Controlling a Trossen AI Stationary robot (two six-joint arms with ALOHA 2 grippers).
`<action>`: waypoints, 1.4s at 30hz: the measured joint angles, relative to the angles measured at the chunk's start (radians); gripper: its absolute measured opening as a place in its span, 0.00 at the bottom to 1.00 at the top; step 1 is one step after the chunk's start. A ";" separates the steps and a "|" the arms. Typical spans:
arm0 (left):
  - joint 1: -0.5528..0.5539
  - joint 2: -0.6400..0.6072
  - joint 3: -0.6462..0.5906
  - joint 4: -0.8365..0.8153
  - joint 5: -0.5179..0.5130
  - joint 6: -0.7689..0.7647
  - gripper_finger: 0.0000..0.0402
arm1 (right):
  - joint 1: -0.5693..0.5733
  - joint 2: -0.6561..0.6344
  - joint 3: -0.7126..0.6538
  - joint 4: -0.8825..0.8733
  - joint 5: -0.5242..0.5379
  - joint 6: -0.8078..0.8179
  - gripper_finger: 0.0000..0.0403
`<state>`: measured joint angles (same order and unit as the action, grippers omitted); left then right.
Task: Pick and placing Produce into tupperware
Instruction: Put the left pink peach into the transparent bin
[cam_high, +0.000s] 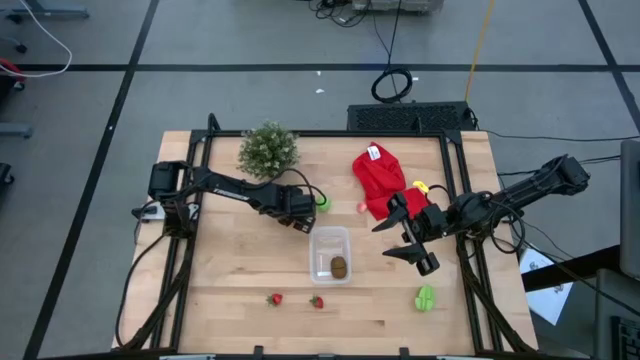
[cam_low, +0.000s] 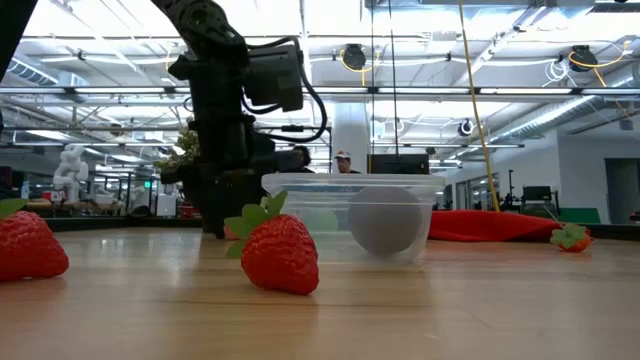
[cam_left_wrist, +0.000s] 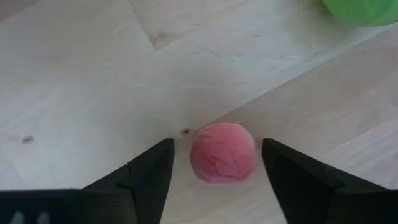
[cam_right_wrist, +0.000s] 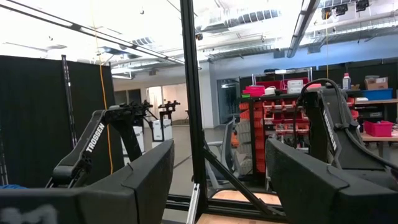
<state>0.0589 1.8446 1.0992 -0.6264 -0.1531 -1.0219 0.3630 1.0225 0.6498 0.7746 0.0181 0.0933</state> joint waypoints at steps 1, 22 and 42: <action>0.000 0.000 0.000 -0.001 -0.001 0.002 0.57 | 0.000 0.000 0.000 0.000 0.000 0.000 0.60; -0.058 -0.052 0.123 -0.146 0.028 -0.007 0.27 | 0.000 0.000 0.000 0.003 0.000 0.000 0.60; -0.291 -0.030 0.316 -0.074 -0.020 -0.107 0.28 | 0.012 0.000 0.000 0.045 0.000 0.000 0.60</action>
<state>-0.2316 1.8148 1.4155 -0.7001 -0.1729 -1.1290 0.3752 1.0229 0.6498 0.8199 0.0177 0.0933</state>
